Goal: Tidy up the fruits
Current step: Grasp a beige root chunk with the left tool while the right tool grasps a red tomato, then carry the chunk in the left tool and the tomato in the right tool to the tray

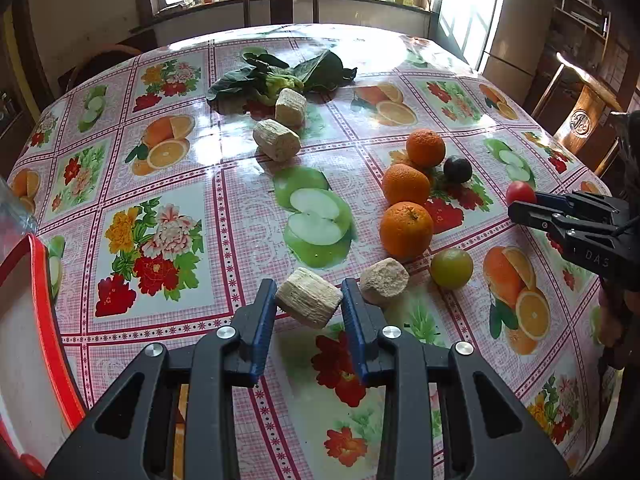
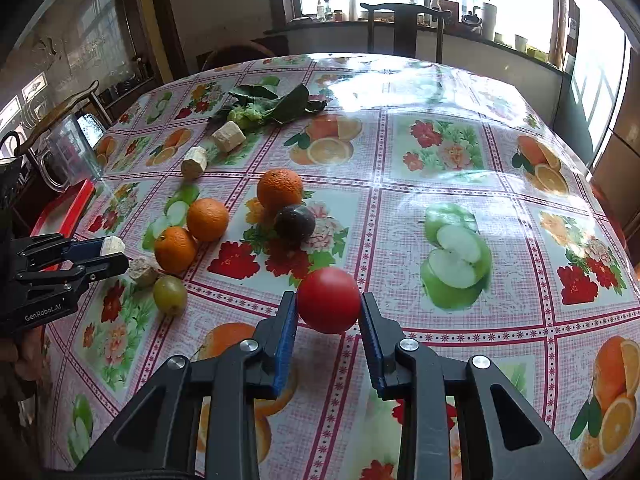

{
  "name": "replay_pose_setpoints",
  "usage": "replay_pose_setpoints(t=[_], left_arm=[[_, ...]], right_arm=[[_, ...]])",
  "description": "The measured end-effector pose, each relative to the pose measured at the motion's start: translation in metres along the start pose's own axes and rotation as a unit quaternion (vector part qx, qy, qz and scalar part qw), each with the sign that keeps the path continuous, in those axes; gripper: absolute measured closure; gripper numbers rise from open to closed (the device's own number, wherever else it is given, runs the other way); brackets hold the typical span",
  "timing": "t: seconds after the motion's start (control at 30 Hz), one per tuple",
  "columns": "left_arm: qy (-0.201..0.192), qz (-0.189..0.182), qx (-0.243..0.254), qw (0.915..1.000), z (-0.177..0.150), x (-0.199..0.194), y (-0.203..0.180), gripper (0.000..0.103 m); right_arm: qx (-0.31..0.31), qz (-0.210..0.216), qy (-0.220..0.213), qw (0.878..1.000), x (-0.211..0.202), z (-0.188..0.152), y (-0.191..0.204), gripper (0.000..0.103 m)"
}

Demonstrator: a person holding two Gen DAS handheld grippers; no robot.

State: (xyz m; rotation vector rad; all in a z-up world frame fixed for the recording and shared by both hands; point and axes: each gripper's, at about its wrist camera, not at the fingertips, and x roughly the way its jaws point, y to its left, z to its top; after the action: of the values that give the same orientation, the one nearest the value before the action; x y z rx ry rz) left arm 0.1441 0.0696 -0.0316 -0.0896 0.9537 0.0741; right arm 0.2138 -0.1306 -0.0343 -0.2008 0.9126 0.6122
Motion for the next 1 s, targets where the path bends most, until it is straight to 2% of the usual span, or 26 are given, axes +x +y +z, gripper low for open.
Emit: replay_pose_setpoints(t=[0.3, 0.57, 1.0], left_arm=[[-0.033, -0.019, -0.018, 0.9991, -0.015, -0.045, 0.012, 0.073], [-0.055, -0.018, -0.042, 0.9974, -0.040, -0.084, 0.040, 0.073], [-0.079, 0.030, -0.103, 0.9911, -0.081, -0.131, 0.122, 0.073]], right_arm=[[-0.021, 0.057, -0.015, 0.998, -0.036, -0.010, 0.051, 0.072], [-0.058, 0.100, -0.015, 0.993, -0.049, -0.016, 0.108, 0.072], [-0.114, 0.190, -0.007, 0.975, -0.049, -0.010, 0.213, 0.072]])
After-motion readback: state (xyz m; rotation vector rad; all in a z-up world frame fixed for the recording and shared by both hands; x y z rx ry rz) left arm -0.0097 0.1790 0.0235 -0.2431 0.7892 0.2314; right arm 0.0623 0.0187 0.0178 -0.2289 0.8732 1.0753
